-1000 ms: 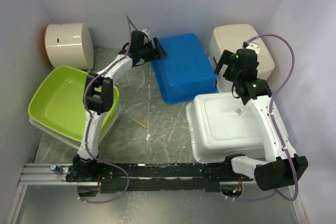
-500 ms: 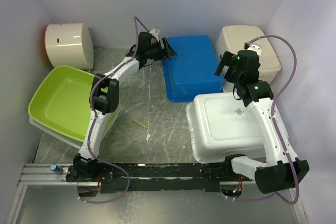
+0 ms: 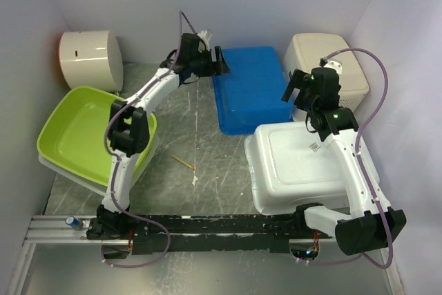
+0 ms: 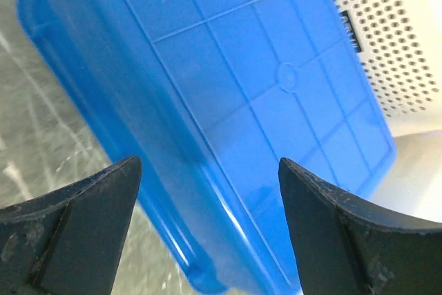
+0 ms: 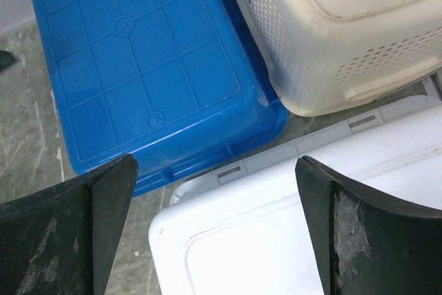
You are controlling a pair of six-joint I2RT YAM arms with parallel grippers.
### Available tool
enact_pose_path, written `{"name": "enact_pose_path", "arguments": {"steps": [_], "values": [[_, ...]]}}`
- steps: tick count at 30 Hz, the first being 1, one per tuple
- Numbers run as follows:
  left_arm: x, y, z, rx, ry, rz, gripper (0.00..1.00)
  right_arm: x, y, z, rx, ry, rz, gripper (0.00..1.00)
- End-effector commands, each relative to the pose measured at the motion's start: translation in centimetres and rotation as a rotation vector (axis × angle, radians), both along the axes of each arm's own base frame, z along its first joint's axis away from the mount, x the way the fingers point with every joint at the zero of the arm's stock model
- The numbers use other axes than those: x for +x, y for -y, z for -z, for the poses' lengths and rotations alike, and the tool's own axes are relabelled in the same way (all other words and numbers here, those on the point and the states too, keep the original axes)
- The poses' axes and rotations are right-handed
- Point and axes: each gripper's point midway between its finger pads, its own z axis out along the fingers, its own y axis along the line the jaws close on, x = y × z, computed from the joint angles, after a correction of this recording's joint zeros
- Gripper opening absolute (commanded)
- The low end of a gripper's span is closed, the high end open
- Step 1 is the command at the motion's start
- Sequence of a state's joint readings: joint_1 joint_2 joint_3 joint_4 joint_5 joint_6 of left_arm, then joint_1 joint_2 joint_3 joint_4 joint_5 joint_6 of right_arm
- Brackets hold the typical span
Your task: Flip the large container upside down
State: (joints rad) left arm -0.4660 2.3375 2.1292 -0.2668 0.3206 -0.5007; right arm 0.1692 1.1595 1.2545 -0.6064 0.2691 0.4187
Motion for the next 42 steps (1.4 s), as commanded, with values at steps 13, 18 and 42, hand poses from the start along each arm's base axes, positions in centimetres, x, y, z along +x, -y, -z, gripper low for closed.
{"name": "enact_pose_path", "arguments": {"steps": [13, 18, 42], "values": [[-17.4, -28.3, -12.0, 0.593, -0.008, -0.612, 1.00, 3.2, -2.0, 2.5, 0.052, -0.010, -0.070, 1.00], [-19.5, -36.2, -9.0, 0.488, -0.165, -0.824, 0.99, 3.8, -3.0, 3.0, 0.088, -0.013, -0.103, 1.00], [-15.4, -36.6, -8.0, 0.208, -0.157, -0.958, 0.79, 4.0, -3.6, 2.8, 0.105, -0.017, -0.130, 1.00]]}}
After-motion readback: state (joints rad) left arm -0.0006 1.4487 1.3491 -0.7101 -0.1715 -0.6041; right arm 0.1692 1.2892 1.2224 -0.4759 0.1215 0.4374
